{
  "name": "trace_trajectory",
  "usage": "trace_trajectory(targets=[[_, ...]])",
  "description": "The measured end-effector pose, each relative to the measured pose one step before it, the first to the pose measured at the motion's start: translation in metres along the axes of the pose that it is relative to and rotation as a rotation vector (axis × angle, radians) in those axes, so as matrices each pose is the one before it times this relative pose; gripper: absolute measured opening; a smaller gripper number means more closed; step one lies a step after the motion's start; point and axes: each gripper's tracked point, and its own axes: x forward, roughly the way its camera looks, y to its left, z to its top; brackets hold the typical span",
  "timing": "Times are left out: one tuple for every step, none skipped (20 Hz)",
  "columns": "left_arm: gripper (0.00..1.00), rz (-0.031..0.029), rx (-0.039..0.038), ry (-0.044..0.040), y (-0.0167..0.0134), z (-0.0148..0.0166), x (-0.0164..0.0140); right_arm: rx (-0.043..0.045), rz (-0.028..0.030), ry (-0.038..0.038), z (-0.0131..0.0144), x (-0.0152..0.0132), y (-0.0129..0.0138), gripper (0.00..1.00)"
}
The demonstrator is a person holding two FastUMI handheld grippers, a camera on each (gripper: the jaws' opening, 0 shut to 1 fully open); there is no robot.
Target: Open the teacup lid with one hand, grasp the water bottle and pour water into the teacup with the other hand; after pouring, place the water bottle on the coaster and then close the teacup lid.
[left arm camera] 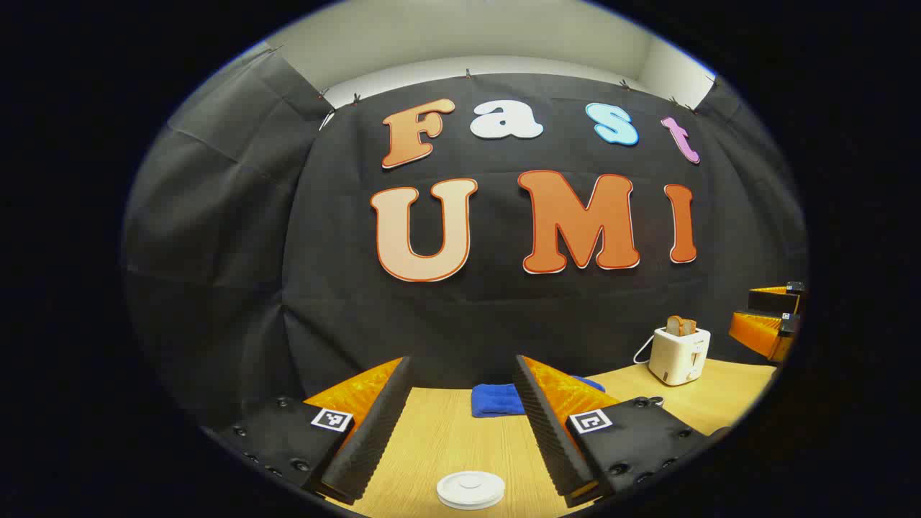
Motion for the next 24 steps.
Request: trace_trajectory(targets=[[0.93, -0.00365, -0.00385, 0.00355, -0.00193, -0.00102, 0.00023, 0.00289, 0.00281, 0.00447, -0.00193, 0.00054, 0.00003, 0.98], [0.93, 0.001, -0.00222, 0.00486, 0.00008, -0.00098, 0.00028, 0.00438, 0.00511, 0.00459, -0.00203, -0.00001, 0.0012, 0.98], [0.93, 0.00099, -0.00145, 0.004, 0.00047, -0.00042, 0.00055, 0.00428, 0.00415, 0.00471, -0.00072, -0.00033, 0.00027, 0.98], [0.94, 0.00123, 0.00007, 0.00264, -0.00081, -0.0005, 0.00046, 0.00309, 0.00232, 0.00348, -0.00067, -0.00025, -0.00004, 0.98], [0.94, 0.00259, 0.00038, 0.00031, 0.00005, 0.00003, 0.00014, 0.00097, 0.00048, 0.0, 0.00054, 0.0004, -0.00085, 0.98], [0.94, 0.00369, -0.00056, 0.00018, 0.00096, 0.0003, -0.00033, -0.00027, -0.00124, -0.00053, 0.00101, 0.00011, -0.00051, 0.98], [0.94, -0.00144, -0.00145, -0.00078, -0.00084, -0.00032, -0.00038, -0.0002, 0.00049, -0.00249, 0.00007, -0.00059, 0.00048, 0.98], [0.94, -0.00283, -0.00098, 0.00226, -0.001, -0.00026, -0.00155, 0.00058, 0.00087, -0.00108, 0.00087, -0.00044, 0.00038, 0.98], [0.93, -0.00181, 0.00008, 0.00638, -0.00029, -0.00243, 0.00111, -0.00048, 0.0037, 0.00016, -0.001, 0.0, 0.00052, 0.98], [0.93, 0.00036, 0.00189, 0.00832, 0.00009, -0.00241, -0.00057, -0.00292, 0.00197, 0.00343, -0.00172, 0.00016, 0.00114, 0.98], [0.92, 0.00307, -0.00072, 0.00533, 0.00195, -0.00109, 0.00007, -0.00441, 0.00187, 0.00359, -0.00185, -0.00067, 0.00082, 0.98], [0.92, 0.00325, -0.00021, 0.0021, 0.00179, -0.00039, -0.00055, -0.00484, 0.00098, 0.00204, -0.00097, -0.00031, 0.00045, 0.98], [0.93, 0.0041, 0.00134, 0.00103, 0.00088, -0.00147, -0.00033, -0.00436, 0.00202, 0.0004, 0.00014, -0.00095, 0.00107, 0.98], [0.92, 0.00215, -0.00016, -0.00165, 0.00144, 0.00076, -0.00085, -0.0031, 0.00381, -0.00287, 0.00047, -0.00075, 0.00134, 0.98], [0.92, -0.00047, 0.00154, -0.00127, -0.00015, 0.00001, -0.00107, -0.00179, 0.00284, -0.00336, 0.00127, -0.00015, 0.00048, 0.98], [0.92, -0.00046, 0.00029, -0.00086, 0.00002, 0.00047, -0.00039, 0.00028, 0.00315, -0.00215, 0.00045, -0.00012, 0.00083, 0.98], [0.92, -0.00102, 0.00157, 0.00174, 0.00034, -0.00084, 0.00007, 0.00139, 0.00145, 0.00311, -0.00081, 0.00106, 0.0005, 0.98], [0.92, -0.00084, -0.0004, 0.00223, 0.00024, -0.00067, -0.00085, 0.00193, 0.00248, 0.00649, -0.00254, -0.00039, 0.00171, 0.98], [0.92, -0.00162, -0.00175, 0.00356, 0.00095, -0.00212, -0.00141, 0.0026, 0.00171, 0.00483, -0.00232, 0.00003, 0.00086, 0.98], [0.92, -0.00065, -0.002, 0.00573, 0.00104, -0.00258, -0.00024, 0.00176, 0.00343, 0.00459, -0.00255, 0.00011, 0.00116, 0.98], [0.92, 0.00194, -0.00031, 0.01091, 0.0017, -0.00492, 0.00129, 0.00221, 0.00148, 0.00667, -0.00359, -0.00005, 0.00129, 0.98], [0.92, 0.00088, 0.00261, 0.01456, 0.00128, -0.00637, 0.00046, 0.00255, 0.0026, 0.00949, -0.00382, 0.00063, 0.00099, 0.98], [0.92, -0.00012, 0.0053, 0.01788, 0.00072, -0.00639, -0.00005, 0.00385, 0.00328, 0.00834, -0.00408, 0.00171, 0.00126, 0.98], [0.92, -0.003, 0.00718, 0.0161, -0.00077, -0.00686, 0.00105, 0.00499, 0.00391, 0.00849, -0.00393, 0.00068, 0.00199, 0.98]])
